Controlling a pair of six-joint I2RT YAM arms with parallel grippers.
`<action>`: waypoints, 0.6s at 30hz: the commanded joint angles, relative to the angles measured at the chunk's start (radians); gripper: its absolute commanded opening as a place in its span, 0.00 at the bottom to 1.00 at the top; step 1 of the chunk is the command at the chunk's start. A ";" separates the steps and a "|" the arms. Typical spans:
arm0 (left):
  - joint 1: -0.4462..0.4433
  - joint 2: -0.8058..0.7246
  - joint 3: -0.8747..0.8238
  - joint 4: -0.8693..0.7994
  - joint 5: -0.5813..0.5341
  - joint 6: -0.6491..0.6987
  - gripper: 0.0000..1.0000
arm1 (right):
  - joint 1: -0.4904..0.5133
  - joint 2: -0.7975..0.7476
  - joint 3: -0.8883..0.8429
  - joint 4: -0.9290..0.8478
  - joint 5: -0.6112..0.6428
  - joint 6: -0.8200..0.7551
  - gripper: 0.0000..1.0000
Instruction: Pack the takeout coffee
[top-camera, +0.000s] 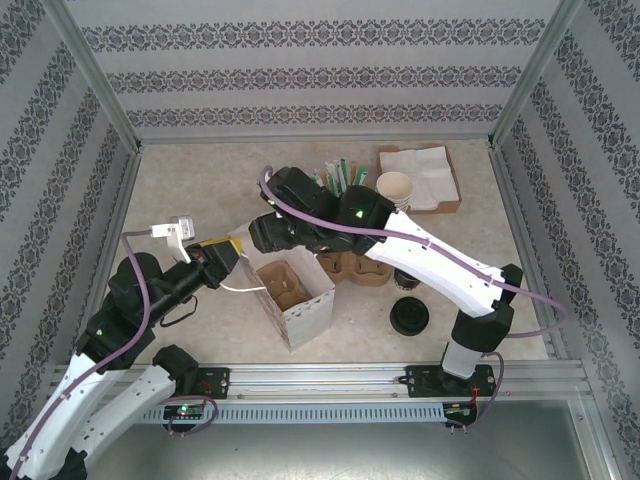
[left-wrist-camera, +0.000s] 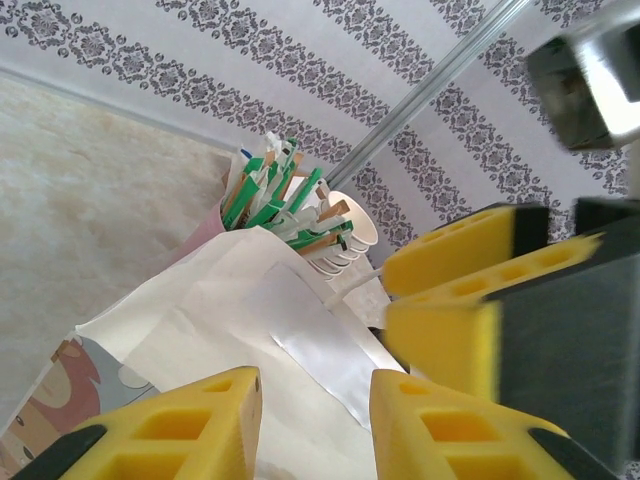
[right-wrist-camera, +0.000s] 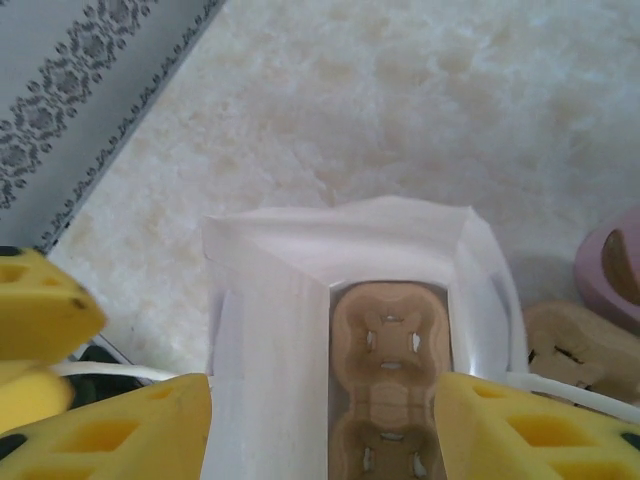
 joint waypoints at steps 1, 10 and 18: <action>-0.011 0.007 -0.008 0.012 -0.019 -0.007 0.35 | -0.006 -0.061 0.114 -0.116 0.102 -0.053 0.60; -0.011 0.006 0.004 -0.007 -0.030 0.008 0.41 | -0.217 -0.411 -0.125 -0.274 0.325 -0.053 0.66; -0.011 0.009 0.013 -0.025 -0.036 0.021 0.43 | -0.746 -0.663 -0.718 -0.124 -0.092 -0.075 0.69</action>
